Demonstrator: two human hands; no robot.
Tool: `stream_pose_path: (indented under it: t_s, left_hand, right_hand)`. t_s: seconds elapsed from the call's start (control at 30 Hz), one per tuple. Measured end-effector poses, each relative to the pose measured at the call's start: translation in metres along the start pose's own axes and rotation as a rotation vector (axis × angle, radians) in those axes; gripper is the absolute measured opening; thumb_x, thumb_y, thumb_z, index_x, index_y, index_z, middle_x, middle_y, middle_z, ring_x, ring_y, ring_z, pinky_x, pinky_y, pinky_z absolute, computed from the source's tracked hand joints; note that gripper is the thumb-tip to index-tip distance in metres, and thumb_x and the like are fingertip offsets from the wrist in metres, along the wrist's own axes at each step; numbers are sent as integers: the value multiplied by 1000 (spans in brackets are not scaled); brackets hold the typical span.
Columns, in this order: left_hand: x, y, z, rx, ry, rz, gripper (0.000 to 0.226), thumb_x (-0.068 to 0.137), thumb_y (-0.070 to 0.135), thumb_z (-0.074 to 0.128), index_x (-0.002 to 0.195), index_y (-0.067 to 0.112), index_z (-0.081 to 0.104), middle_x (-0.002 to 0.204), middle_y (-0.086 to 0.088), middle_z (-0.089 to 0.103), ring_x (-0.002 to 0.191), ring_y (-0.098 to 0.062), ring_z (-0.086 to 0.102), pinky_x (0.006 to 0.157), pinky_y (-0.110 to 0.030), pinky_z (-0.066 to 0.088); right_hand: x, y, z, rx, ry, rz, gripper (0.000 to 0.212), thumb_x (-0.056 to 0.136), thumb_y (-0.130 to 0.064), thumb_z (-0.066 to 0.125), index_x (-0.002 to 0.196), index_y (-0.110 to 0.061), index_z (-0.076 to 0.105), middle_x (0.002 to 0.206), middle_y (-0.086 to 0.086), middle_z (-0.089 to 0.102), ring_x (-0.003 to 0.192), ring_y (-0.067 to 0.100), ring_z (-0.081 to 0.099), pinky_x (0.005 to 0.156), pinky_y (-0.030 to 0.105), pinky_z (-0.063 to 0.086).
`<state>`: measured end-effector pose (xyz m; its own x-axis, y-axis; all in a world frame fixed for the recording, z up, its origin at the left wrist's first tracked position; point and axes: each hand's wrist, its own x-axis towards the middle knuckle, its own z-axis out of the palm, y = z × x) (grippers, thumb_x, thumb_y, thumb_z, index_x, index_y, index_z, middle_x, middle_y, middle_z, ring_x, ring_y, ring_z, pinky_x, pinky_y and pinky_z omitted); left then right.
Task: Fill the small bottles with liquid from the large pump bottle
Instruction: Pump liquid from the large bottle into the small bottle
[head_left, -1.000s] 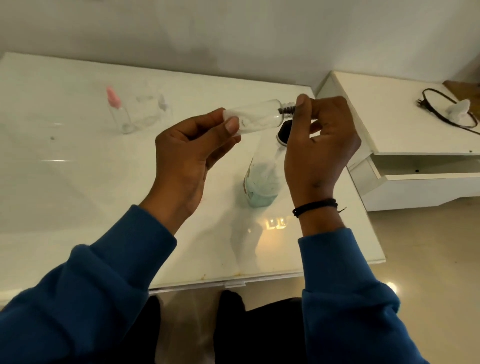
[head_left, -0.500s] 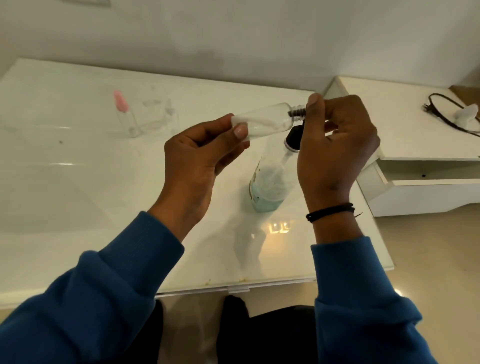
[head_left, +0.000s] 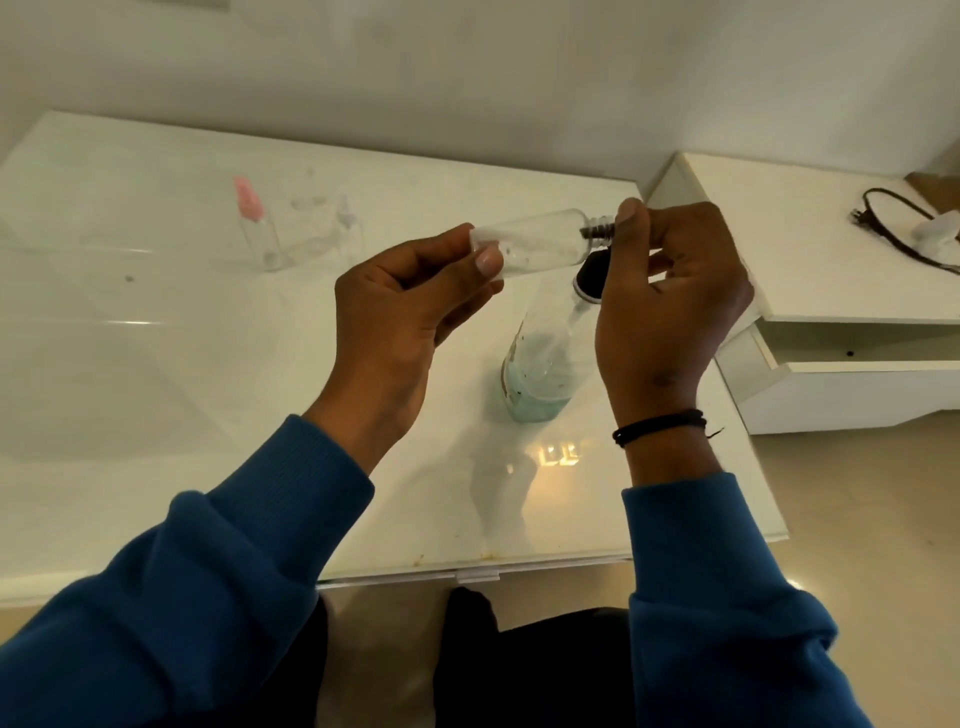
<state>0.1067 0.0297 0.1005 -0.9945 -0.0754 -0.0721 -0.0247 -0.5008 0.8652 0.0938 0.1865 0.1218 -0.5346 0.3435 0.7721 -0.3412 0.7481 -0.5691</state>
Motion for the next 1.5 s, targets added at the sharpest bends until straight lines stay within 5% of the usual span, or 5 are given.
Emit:
stream_pose_path:
  t_s: [0.13,0.6,0.8,0.93,1.5]
  left_hand:
    - [2,1,1,-22,-3,4,36,81,9,78,115,0,72,109,-14,77,102,-25,75,89,-32,59]
    - [-1,1,1,-12,-1,4,34,82,7,78,115,1,72,110,-12,77,103,-26,75,88,-31,59]
    - [2,1,0,6,-9,11,32,87,7,75,118,0,71,112,-12,76,104,-25,74,89,-32,59]
    - [1,-2,0,11,1,2,32,86,7,76,117,1,72,111,-12,77,103,-25,75,89,-31,59]
    - [1,0,-2,-5,-8,10,31,85,7,76,115,0,72,111,-13,76,104,-26,74,89,-31,59]
  right_hand:
    - [7,-2,2,-12,13,1,24,95,-26,63,73,-28,53,75,-10,56,69,30,60,59,32,48]
    - [-1,-1,2,-4,12,24,24,96,-22,63,74,-28,54,75,-10,56,68,28,59,59,43,51]
    - [4,-3,1,25,9,28,26,96,-24,62,71,-29,54,76,-13,55,69,29,59,60,22,42]
    - [0,0,2,9,-10,37,24,96,-23,63,72,-26,56,75,-12,55,67,26,57,60,34,47]
    - [6,-4,2,-23,-19,39,26,95,-29,62,70,-31,53,73,-13,56,70,31,60,66,47,52]
